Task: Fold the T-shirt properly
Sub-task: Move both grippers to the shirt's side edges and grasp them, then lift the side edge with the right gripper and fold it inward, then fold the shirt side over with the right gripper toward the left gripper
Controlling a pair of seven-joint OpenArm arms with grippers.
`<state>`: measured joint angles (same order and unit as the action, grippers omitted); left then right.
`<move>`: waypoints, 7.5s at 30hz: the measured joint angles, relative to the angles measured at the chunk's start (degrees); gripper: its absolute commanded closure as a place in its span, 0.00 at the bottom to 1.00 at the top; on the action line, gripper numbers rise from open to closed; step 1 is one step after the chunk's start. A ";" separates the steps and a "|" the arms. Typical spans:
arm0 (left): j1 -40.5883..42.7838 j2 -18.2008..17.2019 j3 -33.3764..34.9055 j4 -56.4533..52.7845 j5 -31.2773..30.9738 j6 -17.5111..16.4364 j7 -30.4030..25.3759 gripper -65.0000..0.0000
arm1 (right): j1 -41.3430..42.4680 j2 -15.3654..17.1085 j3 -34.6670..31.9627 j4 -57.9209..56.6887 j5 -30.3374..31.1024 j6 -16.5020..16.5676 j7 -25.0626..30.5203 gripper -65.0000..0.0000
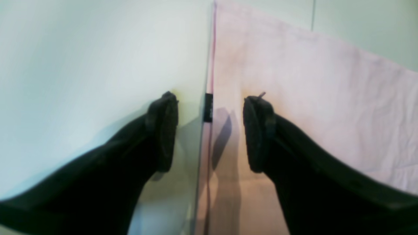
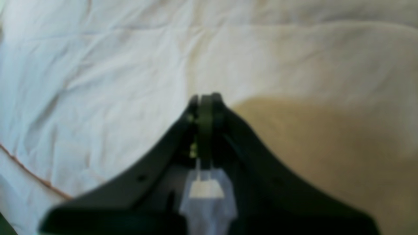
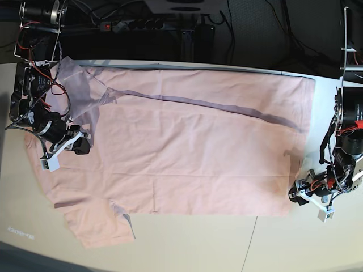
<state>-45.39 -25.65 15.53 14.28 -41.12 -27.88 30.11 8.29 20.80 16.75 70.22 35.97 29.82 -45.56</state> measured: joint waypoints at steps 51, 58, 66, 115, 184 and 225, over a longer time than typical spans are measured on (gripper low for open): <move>0.11 6.12 -0.11 -0.13 6.08 -0.42 -5.46 1.00 | 27.23 11.91 5.97 -26.97 -9.27 -1.73 9.88 0.77; 0.04 6.12 -0.11 -0.11 5.92 -0.42 -4.76 1.00 | 29.81 14.73 6.01 -41.53 -12.37 -3.02 18.67 0.57; -0.17 5.97 -0.11 -0.09 5.57 -0.42 -3.10 1.00 | 29.81 14.03 6.03 -54.45 -10.75 -5.16 20.94 0.57; -0.50 4.74 -0.09 -0.17 -2.73 -4.68 1.68 1.00 | 29.70 2.86 5.79 -45.88 -34.60 -4.24 25.57 1.00; 24.90 -15.63 0.59 44.00 -38.56 -11.17 32.44 1.00 | 13.90 12.68 4.13 -22.45 0.22 -1.31 11.08 0.43; 24.90 -15.65 0.59 44.11 -36.81 -11.17 32.41 1.00 | 34.93 -2.36 4.50 -50.21 -31.93 -1.97 20.94 0.68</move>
<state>-20.49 -41.30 16.12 58.39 -77.93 -39.05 62.52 43.22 18.44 21.26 20.01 4.03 27.86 -24.62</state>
